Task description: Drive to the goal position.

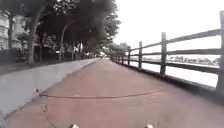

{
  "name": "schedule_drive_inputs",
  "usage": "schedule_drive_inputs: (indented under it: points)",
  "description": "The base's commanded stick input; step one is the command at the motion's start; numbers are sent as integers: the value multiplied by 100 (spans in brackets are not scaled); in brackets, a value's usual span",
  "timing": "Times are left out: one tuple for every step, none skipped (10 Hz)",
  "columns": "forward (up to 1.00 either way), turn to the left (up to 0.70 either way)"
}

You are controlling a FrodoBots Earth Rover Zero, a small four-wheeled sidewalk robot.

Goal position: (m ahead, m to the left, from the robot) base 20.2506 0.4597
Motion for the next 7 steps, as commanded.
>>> schedule_drive_inputs:
  points:
    - [85,0]
    - [85,0]
    - [85,0]
    - [85,-21]
    - [85,-34]
    - [85,-34]
    - [85,-34]
